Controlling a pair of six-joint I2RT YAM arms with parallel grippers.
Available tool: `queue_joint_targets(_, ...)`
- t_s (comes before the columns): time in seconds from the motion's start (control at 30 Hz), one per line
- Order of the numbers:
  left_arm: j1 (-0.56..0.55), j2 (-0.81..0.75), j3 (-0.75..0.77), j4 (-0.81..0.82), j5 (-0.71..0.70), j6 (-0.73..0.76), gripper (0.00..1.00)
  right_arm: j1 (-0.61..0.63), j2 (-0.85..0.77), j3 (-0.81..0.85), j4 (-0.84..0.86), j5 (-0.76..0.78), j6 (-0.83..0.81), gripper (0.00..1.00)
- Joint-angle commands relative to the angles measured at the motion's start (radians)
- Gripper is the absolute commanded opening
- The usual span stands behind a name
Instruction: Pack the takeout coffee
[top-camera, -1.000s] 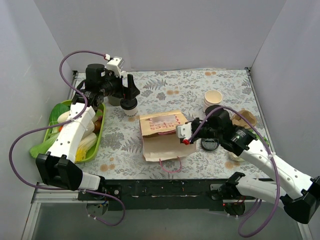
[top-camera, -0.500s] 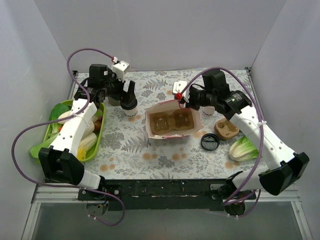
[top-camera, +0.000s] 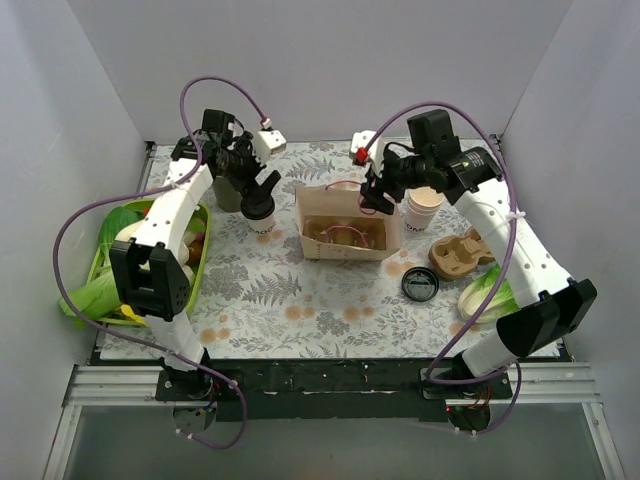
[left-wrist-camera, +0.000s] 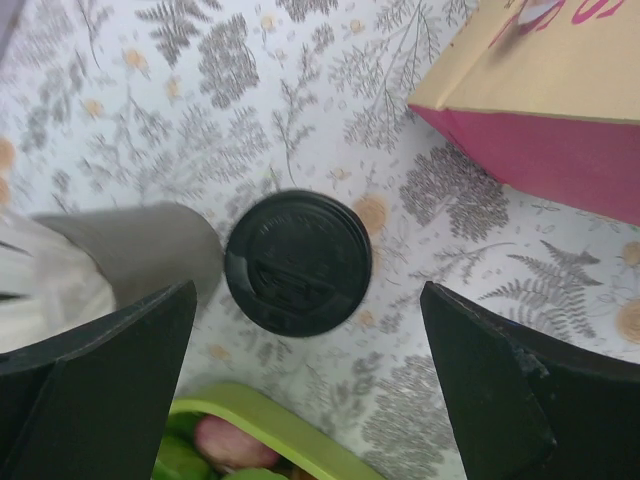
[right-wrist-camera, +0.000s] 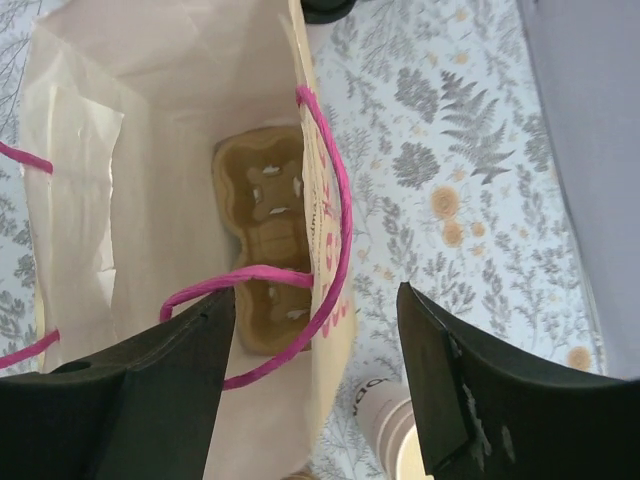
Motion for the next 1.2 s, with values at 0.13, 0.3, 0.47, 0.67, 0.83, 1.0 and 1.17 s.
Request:
queue_joint_targets(0.13, 0.013, 0.225, 0.372, -0.313, 0.115, 0.302, 0.96, -0.053, 0.057, 0.199, -0.036, -0.064, 0.132, 0.74)
queue_joint_targets(0.3, 0.014, 0.312, 0.444, -0.375, 0.095, 0.383, 0.96, -0.062, 0.044, 0.204, 0.009, -0.071, 0.184, 0.74)
queue_joint_targets(0.47, 0.013, 0.346, 0.451, -0.392, 0.049, 0.403, 0.96, -0.069, 0.024, 0.192, 0.057, -0.067, 0.221, 0.75)
queue_joint_targets(0.67, 0.014, 0.369, 0.441, -0.396, 0.048, 0.39, 0.94, -0.072, 0.009, 0.164, 0.066, -0.065, 0.235, 0.75)
queue_joint_targets(0.83, 0.014, 0.381, 0.438, -0.399, 0.045, 0.388, 0.91, -0.075, 0.006, 0.155, 0.072, -0.065, 0.24, 0.75)
queue_joint_targets(1.0, 0.016, 0.387, 0.428, -0.386, 0.032, 0.386, 0.9, -0.073, 0.01, 0.149, 0.075, -0.067, 0.244, 0.75)
queue_joint_targets(1.17, 0.017, 0.397, 0.426, -0.376, 0.023, 0.377, 0.9, -0.073, 0.014, 0.146, 0.078, -0.068, 0.249, 0.75)
